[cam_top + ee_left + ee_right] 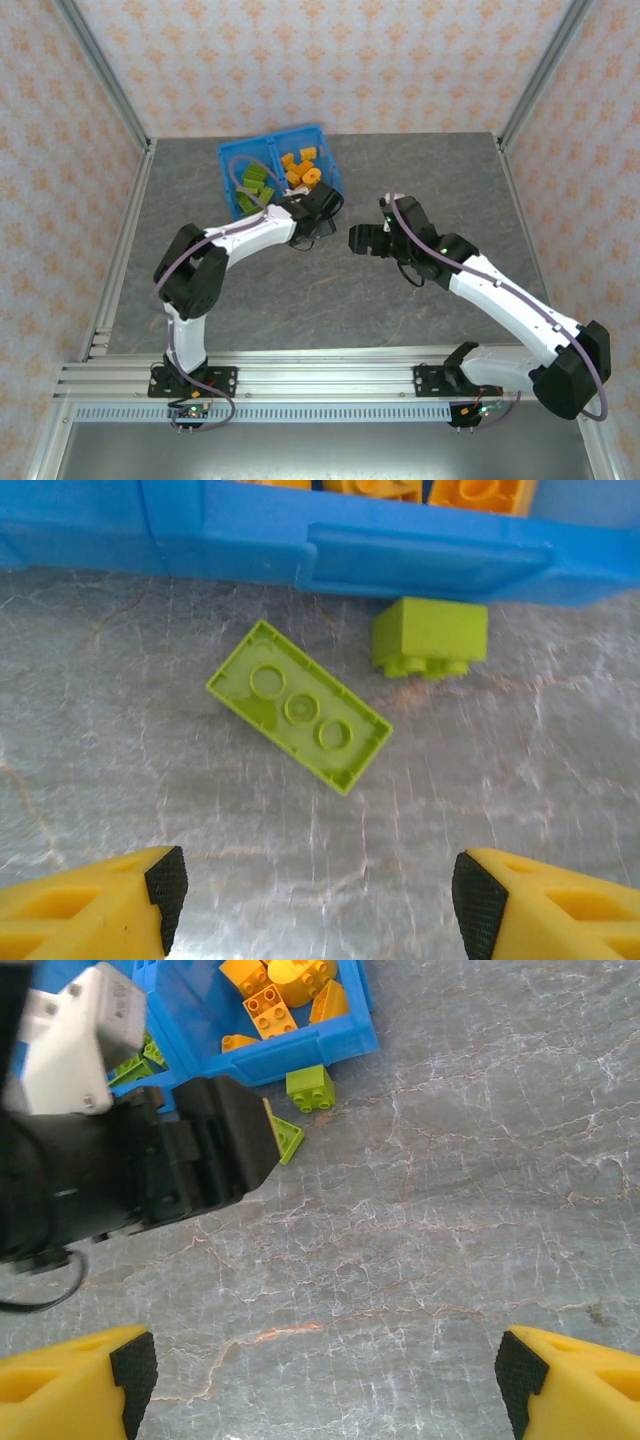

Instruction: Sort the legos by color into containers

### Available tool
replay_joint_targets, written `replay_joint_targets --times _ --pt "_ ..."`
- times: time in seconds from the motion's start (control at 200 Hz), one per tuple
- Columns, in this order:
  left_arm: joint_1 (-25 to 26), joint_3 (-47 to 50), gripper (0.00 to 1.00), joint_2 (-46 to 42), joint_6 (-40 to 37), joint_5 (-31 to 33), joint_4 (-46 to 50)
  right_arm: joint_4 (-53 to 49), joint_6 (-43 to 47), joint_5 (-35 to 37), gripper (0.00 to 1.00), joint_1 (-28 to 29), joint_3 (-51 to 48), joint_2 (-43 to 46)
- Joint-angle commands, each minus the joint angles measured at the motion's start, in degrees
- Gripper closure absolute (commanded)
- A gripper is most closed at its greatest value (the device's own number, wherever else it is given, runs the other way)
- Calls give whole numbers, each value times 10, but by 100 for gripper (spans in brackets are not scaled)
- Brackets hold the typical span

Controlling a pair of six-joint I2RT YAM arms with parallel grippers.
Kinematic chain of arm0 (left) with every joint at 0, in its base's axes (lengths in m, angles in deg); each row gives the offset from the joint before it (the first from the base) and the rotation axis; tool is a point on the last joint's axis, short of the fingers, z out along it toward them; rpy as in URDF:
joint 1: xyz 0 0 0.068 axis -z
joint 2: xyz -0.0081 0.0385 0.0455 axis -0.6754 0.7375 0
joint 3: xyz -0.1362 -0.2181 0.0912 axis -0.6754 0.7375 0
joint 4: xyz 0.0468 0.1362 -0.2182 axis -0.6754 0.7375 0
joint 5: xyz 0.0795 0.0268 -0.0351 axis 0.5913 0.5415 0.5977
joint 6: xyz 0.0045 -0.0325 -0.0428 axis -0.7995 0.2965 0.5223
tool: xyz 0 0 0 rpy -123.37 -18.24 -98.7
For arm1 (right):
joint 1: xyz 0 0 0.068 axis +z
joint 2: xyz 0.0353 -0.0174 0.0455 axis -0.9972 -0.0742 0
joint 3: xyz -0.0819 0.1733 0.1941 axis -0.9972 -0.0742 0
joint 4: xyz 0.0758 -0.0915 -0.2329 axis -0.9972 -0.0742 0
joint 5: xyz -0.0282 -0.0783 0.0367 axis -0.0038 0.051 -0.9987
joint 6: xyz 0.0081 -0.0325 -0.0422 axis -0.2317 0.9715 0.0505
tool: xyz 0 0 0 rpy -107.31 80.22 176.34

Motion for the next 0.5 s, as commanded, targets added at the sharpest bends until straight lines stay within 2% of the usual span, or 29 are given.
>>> replay_joint_targets --times 0.0,0.185,0.495 --pt "0 -53 26 32 54 60 33 -15 -4 20 10 -2 -10 20" --pt "-10 -89 27 71 83 103 63 -7 -5 24 10 -2 -15 21" --pt "-37 -91 29 115 64 29 34 -4 -3 26 10 -2 -14 21"
